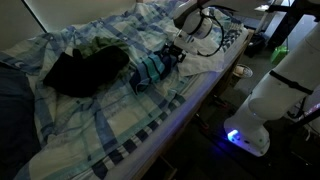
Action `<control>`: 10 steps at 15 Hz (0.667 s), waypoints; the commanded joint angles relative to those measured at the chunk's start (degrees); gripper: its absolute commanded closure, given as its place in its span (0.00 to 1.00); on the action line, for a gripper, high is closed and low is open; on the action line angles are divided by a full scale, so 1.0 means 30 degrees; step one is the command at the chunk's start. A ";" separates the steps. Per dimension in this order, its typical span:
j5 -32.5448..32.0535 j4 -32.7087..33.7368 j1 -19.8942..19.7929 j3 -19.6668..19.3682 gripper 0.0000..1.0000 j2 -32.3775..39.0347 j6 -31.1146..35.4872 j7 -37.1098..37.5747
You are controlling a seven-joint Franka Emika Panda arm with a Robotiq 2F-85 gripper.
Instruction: Unfold the blue towel.
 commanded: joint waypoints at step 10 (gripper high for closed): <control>0.0273 -0.0565 -0.0128 0.1037 0.99 -0.0451 0.3046 0.0362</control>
